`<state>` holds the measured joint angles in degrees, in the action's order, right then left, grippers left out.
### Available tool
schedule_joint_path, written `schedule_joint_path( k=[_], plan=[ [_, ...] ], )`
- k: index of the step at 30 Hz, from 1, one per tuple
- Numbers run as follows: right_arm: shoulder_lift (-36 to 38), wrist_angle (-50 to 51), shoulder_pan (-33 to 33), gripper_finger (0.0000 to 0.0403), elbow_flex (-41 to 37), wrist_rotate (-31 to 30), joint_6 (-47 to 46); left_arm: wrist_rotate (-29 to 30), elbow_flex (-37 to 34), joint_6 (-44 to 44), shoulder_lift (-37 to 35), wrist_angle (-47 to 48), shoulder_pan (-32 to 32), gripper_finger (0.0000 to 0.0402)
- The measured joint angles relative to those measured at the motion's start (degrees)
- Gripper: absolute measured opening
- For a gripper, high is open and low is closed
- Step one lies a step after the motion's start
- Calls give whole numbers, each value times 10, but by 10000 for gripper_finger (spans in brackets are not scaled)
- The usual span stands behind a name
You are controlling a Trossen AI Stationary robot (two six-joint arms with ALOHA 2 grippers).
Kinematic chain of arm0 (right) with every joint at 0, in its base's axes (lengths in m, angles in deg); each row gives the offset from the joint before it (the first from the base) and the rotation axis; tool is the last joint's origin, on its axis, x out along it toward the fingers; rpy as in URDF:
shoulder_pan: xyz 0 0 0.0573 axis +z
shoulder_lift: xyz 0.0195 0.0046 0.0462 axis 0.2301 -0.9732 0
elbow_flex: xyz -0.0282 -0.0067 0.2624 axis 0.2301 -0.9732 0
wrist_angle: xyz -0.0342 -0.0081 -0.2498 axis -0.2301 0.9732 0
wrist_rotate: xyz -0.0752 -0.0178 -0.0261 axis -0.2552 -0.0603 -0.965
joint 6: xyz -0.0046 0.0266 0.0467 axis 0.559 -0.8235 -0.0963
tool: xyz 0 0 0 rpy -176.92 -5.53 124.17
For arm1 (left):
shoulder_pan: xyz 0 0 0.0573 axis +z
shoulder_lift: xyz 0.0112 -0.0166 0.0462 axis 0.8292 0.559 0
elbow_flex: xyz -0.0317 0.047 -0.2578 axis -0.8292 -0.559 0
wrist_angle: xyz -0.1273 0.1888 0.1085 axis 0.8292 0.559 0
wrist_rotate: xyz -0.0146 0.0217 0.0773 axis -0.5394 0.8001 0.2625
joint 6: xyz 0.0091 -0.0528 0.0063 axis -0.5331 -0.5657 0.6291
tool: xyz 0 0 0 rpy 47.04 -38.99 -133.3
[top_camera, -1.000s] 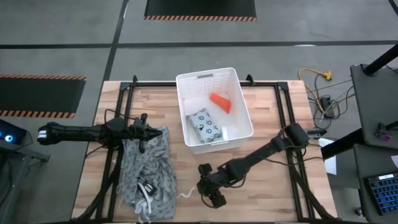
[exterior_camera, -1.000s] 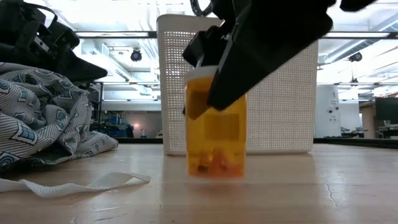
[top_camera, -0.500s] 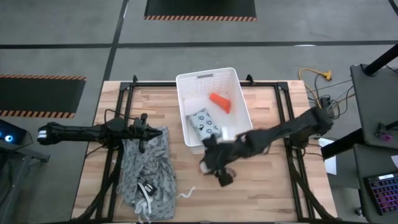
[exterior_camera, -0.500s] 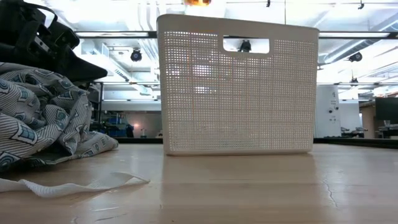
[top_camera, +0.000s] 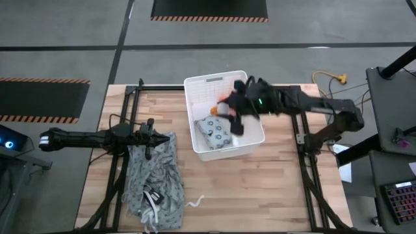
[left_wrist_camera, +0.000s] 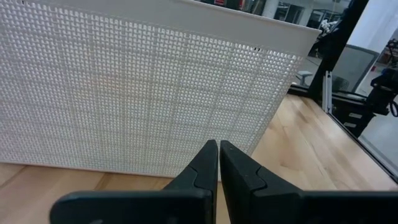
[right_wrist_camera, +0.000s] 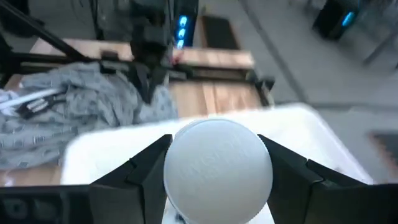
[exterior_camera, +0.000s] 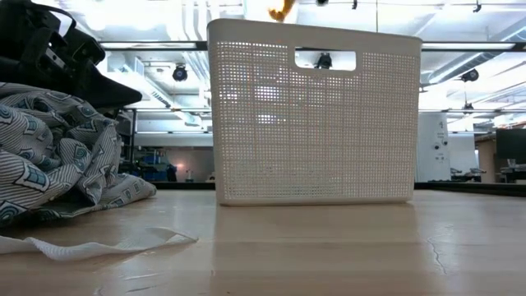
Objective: Pick & place medical supplies in basket/bin
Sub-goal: Put the orange pill bottle into the white bin
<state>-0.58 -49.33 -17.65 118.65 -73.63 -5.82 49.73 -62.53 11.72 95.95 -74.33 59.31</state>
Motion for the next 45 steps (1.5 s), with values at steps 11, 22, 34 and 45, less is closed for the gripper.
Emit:
schedule_joint_path(
  k=[11,22,34,45],
  plan=[
    [-96,78,-193,196,-29,96,-57,0,0,0,0,0,0,0],
    [-186,62,-212,196,-30,102,-66,0,0,0,0,0,0,0],
    [-265,-35,-210,196,-30,94,-111,0,0,0,0,0,0,0],
    [-330,-63,-209,196,-30,50,-151,0,0,0,0,0,0,0]
  ],
)
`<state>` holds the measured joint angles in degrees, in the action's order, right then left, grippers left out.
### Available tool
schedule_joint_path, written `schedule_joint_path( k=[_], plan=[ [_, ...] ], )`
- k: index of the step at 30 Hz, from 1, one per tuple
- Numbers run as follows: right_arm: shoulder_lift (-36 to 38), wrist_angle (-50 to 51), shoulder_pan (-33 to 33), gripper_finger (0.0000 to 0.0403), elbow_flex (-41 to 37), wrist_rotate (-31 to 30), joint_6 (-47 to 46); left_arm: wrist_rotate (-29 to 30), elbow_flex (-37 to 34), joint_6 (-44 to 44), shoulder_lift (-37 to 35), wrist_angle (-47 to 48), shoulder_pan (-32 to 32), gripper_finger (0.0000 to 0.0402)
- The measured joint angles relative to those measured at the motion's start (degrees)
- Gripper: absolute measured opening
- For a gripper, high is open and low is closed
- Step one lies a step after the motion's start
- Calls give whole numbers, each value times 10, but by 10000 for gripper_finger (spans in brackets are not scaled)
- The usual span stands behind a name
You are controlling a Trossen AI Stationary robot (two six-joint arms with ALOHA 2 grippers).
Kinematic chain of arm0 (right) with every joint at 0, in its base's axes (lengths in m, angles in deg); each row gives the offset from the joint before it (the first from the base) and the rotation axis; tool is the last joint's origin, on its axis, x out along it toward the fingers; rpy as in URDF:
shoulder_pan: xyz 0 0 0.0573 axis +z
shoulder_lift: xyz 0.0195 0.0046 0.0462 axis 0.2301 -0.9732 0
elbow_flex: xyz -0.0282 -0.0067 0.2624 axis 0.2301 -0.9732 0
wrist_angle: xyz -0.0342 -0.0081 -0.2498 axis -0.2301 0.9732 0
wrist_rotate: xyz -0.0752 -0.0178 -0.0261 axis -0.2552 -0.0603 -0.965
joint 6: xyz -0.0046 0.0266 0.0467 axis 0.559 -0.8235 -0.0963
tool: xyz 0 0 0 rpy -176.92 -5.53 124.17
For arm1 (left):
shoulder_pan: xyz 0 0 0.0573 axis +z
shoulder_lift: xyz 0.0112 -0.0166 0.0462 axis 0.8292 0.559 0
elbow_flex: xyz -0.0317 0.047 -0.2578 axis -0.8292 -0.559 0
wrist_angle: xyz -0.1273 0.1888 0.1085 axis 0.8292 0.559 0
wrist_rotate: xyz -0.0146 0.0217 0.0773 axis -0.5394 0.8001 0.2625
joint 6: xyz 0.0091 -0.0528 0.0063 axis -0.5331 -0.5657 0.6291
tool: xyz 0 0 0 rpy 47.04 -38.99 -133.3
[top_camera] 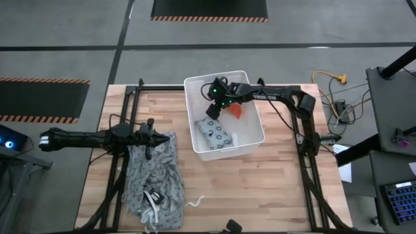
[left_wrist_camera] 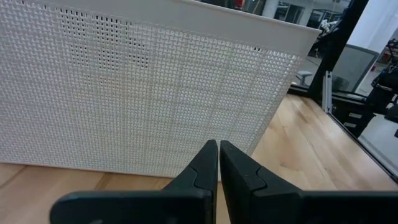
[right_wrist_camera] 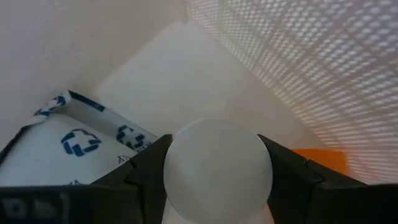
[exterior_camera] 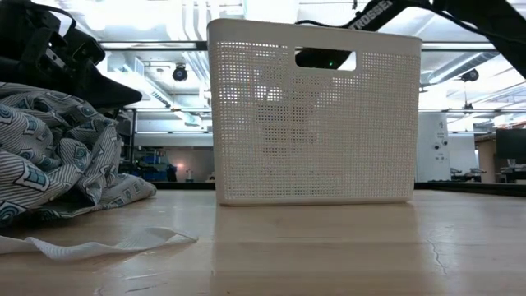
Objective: Pick & place medical supplies in basket/bin
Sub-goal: Put the orange pill bottle into the white bin, then return to Home Position
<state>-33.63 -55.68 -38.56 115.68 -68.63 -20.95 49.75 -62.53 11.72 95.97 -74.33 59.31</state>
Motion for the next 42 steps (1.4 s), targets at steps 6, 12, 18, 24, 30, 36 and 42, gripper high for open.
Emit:
schedule_joint_path(
  k=[6,12,18,24,30,36,42],
  plan=[
    [-10,5,0,227,0,0,-29,0,0,0,0,0,0,0],
    [8,5,0,305,0,-2,-33,0,0,0,0,0,0,0],
    [58,5,1,346,0,6,-24,0,0,0,0,0,0,0],
    [195,-5,25,324,-5,44,39,0,0,0,0,0,0,0],
    [349,-61,121,276,-108,139,98,0,0,0,0,0,0,0],
    [519,-211,209,209,-325,117,37,0,0,0,0,0,0,0],
    [692,-283,241,143,-496,92,6,0,0,0,0,0,0,0]
  ],
)
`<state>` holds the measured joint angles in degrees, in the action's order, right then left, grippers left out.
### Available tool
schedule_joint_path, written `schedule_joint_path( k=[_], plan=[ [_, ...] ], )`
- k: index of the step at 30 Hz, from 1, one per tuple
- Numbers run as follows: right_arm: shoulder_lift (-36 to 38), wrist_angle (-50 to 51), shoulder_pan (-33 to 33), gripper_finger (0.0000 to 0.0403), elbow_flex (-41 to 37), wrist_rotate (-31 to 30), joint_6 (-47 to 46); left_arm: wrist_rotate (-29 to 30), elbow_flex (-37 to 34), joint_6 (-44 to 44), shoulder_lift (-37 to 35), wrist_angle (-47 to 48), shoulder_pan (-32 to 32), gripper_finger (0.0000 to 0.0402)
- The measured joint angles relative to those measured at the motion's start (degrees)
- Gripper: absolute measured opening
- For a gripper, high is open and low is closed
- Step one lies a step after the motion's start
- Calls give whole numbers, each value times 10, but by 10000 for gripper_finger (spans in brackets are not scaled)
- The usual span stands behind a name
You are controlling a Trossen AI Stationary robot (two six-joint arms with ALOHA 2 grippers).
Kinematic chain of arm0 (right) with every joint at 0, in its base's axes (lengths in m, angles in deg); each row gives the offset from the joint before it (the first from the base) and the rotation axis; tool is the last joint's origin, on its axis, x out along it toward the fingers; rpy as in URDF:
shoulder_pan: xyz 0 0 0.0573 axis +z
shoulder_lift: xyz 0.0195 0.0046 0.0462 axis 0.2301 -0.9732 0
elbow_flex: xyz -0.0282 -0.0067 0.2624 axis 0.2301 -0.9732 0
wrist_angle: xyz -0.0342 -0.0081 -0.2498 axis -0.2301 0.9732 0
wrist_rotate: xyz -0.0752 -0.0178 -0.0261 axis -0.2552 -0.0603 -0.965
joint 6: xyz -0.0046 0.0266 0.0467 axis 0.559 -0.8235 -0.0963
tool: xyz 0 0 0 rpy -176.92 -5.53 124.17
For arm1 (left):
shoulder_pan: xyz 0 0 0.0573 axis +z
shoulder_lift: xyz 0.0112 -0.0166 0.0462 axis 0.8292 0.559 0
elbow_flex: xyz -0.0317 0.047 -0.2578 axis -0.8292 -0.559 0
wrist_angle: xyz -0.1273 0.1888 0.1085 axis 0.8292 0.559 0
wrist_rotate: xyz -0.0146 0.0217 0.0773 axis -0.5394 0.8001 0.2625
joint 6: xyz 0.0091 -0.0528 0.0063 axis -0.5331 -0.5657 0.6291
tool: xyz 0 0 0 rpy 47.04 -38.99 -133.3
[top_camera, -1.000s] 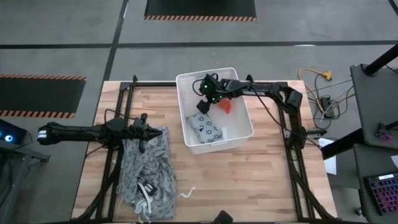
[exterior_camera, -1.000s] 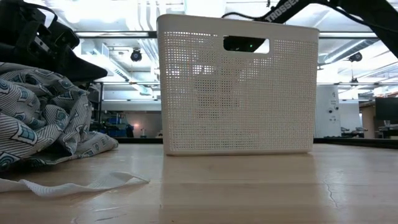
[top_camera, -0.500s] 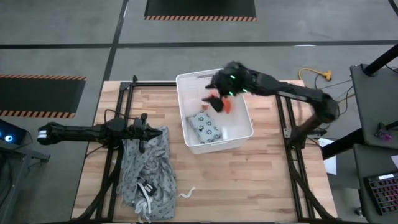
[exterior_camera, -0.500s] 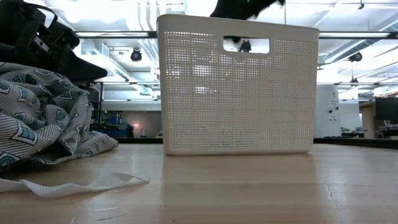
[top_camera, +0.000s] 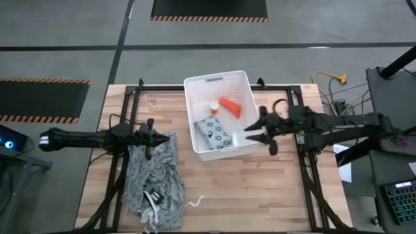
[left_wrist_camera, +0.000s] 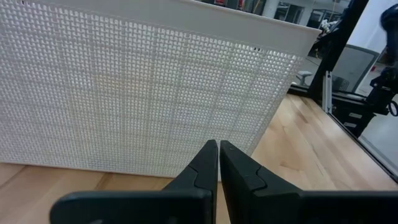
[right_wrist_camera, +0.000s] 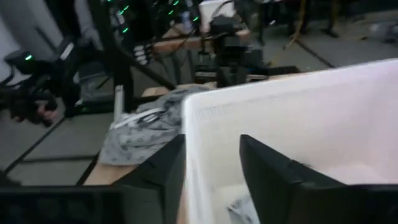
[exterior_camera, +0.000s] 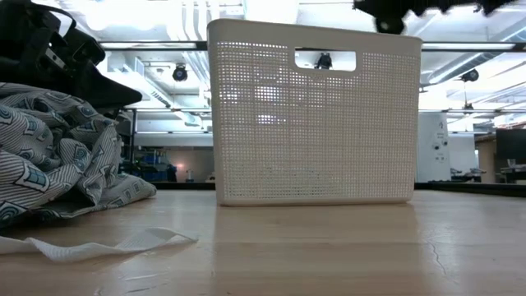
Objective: Pick & place medical supplies in basket/bin
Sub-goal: Return to Home Position
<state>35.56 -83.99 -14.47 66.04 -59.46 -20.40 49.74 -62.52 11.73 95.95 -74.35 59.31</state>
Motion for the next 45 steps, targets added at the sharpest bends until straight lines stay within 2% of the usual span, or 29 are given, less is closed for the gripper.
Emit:
schedule_joint_path(
  k=[10,16,21,30,45],
  plan=[
    [265,11,13,55,-207,0,-16,0,0,0,0,0,0,0],
    [401,13,13,30,-305,1,-19,0,0,0,0,0,0,0],
    [482,8,13,20,-364,-1,12,0,0,0,0,0,0,0],
    [454,-10,13,17,-375,-60,67,0,0,0,0,0,1,0],
    [447,-10,13,18,-375,-62,30,0,0,0,0,0,1,0]
  ],
)
